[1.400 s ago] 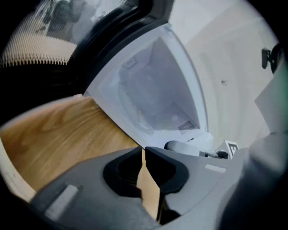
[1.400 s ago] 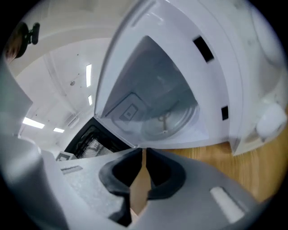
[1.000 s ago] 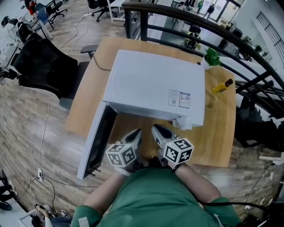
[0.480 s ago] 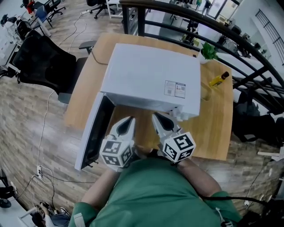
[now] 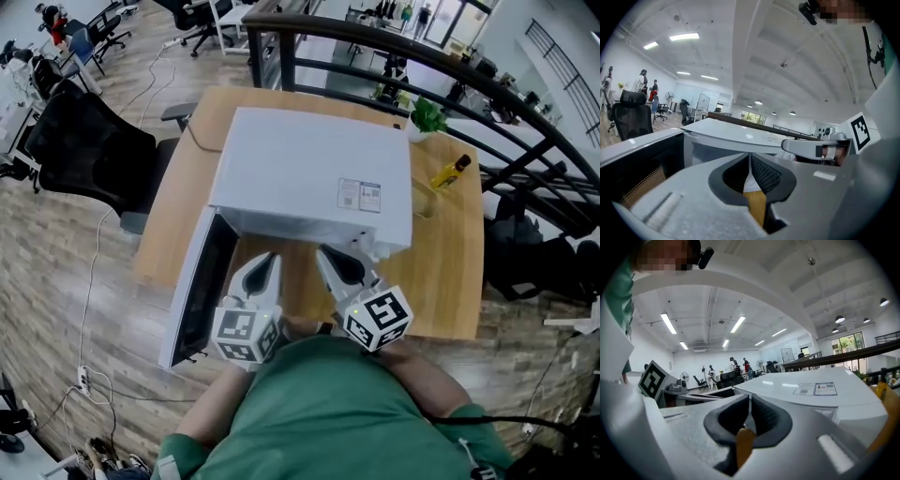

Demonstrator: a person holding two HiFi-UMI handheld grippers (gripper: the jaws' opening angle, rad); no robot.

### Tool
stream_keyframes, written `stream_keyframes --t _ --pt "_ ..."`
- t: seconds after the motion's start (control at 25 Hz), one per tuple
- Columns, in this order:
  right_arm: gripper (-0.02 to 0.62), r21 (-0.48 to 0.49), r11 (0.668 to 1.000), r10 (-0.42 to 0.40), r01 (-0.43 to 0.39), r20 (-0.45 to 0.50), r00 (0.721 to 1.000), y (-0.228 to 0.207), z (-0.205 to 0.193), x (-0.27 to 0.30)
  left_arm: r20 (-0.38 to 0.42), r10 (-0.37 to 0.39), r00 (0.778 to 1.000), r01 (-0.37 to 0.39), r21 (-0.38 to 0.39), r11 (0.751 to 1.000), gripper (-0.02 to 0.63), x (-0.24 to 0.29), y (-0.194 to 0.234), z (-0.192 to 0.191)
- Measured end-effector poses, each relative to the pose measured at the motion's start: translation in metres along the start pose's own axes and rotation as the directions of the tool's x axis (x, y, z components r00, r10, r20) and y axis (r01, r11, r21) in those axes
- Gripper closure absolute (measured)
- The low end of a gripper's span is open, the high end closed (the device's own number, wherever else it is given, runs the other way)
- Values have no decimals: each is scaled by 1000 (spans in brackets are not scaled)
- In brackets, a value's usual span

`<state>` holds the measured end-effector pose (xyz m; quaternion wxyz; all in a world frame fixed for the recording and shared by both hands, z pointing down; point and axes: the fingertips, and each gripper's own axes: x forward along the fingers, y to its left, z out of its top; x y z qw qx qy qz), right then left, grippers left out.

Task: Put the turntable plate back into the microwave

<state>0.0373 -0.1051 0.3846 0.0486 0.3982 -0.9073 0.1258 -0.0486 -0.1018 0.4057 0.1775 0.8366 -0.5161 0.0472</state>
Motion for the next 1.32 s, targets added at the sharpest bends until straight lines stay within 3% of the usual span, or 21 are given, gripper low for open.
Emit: stream_keyframes --t 0.36,1.32 --pt "577 -53 998 -20 19 -25 999 2 -5 -8 -8 1 1000 -1 12 1000 584 -1 -4 -5" --pt "577 -40 998 -49 48 -21 999 -10 -13 -14 -37 8 999 -7 14 1000 584 9 -8 -17"
